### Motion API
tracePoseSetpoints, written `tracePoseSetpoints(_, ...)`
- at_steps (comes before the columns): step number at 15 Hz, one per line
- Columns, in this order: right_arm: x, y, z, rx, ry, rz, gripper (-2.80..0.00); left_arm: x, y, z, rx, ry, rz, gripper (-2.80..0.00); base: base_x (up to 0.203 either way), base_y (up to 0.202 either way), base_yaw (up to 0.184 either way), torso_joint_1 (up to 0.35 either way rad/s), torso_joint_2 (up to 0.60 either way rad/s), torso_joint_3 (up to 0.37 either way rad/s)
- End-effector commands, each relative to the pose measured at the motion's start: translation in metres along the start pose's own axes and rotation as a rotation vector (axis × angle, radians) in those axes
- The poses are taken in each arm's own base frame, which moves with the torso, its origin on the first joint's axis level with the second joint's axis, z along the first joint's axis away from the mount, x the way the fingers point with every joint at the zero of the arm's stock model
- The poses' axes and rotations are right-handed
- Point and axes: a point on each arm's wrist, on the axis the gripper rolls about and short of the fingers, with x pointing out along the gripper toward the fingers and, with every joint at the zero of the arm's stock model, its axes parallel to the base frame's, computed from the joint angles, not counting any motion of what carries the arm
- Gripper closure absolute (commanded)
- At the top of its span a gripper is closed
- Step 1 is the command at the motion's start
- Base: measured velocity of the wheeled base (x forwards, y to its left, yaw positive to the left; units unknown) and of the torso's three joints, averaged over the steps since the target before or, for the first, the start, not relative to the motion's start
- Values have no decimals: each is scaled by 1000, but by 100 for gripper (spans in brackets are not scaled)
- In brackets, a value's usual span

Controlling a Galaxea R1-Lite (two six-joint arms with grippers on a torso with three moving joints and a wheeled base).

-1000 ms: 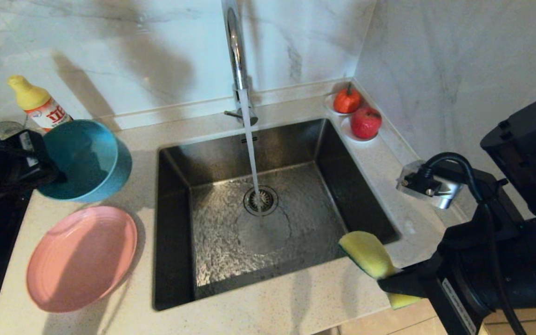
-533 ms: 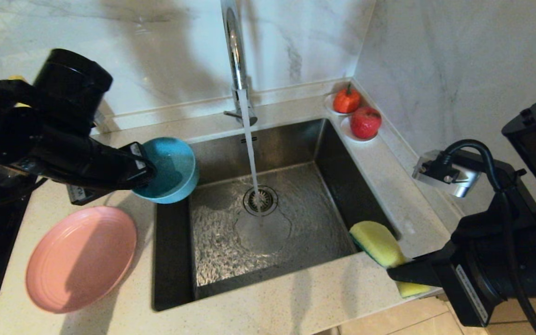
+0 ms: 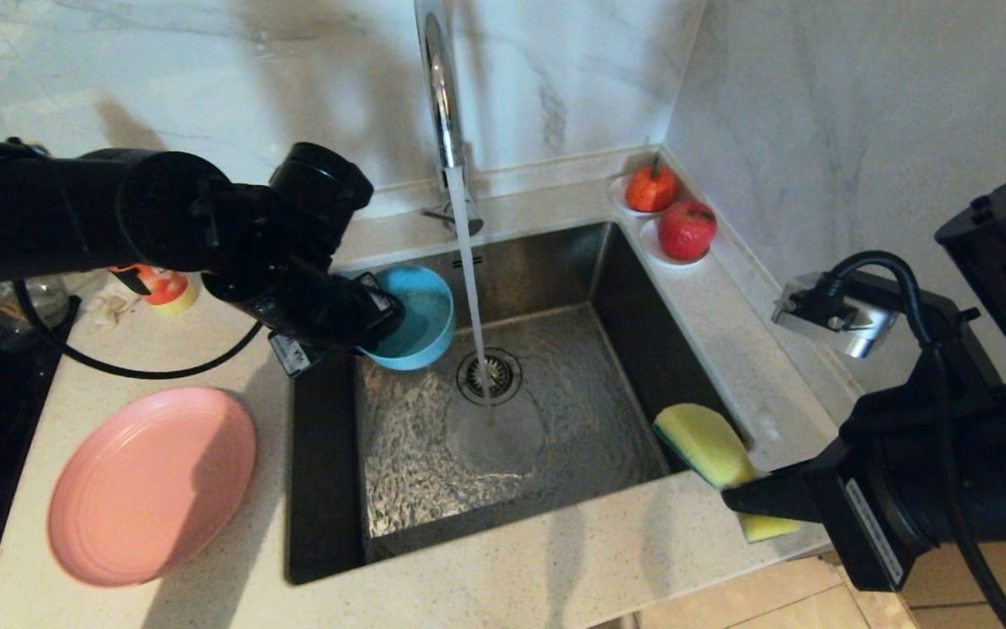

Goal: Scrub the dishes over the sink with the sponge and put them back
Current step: Wash the bowl

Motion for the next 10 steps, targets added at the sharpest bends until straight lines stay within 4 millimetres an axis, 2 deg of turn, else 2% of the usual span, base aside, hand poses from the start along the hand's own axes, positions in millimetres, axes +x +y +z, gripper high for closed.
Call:
tracePoseSetpoints(1, 4, -3, -1, 8, 6, -4, 0, 27, -14, -5, -46, 17, 8, 0, 0, 0, 0, 0, 0, 0)
tracePoseSetpoints(10, 9, -4, 0, 9, 16, -11, 0, 48, -31, -3, -100, -17, -42, 0, 0, 0, 0, 0, 0, 0)
